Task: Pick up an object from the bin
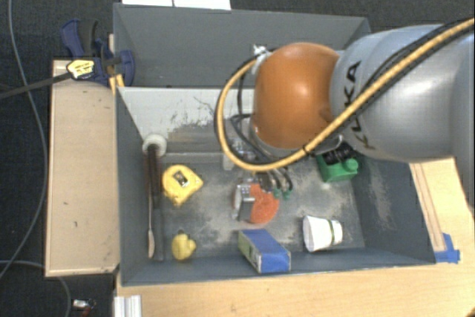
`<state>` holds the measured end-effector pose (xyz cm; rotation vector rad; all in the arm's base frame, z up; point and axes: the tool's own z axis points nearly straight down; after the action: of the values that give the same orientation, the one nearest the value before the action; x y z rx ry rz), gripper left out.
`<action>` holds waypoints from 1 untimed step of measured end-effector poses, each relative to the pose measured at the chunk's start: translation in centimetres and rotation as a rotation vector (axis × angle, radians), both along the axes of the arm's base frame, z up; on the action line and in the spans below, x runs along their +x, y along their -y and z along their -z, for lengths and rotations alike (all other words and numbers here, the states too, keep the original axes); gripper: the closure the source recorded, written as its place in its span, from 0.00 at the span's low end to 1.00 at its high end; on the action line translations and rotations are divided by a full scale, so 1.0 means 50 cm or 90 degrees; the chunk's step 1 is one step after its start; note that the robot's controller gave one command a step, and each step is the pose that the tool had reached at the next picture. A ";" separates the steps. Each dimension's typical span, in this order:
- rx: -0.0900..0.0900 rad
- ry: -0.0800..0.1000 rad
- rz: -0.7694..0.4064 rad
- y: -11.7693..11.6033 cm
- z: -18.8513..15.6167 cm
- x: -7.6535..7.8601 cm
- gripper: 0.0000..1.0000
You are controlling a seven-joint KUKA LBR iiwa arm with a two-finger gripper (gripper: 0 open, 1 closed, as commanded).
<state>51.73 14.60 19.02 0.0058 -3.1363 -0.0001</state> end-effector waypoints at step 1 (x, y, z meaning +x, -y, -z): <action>0.001 0.005 0.004 0.002 -0.007 0.004 0.00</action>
Offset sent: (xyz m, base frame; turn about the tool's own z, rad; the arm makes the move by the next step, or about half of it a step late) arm 0.0264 -0.0900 -0.1202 -0.0392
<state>51.92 14.52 19.38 -0.0031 -3.1437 -0.0020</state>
